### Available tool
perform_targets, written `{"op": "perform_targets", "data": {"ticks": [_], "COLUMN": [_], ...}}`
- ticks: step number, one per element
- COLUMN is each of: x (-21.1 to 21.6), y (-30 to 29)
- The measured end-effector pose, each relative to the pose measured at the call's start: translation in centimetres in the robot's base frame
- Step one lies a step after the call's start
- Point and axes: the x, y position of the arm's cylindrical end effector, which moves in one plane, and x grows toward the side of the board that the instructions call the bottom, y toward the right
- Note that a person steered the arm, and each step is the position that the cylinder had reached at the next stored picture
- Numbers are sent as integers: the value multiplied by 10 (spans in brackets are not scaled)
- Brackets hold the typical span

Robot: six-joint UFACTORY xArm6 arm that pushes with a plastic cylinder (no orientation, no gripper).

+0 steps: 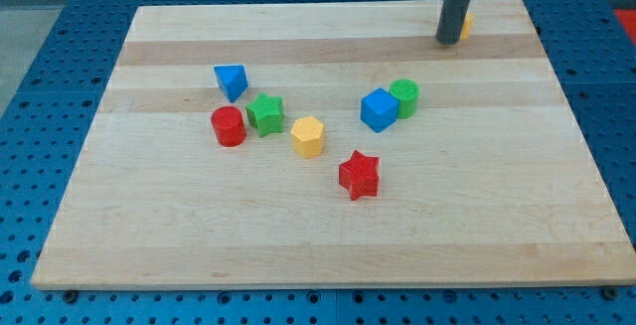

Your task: Slide the yellow hexagon closer to the red star

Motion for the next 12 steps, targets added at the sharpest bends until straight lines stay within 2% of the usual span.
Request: {"op": "perform_targets", "data": {"ticks": [2, 6, 12], "x": [-2, 64, 171], "y": [3, -135, -265]}}
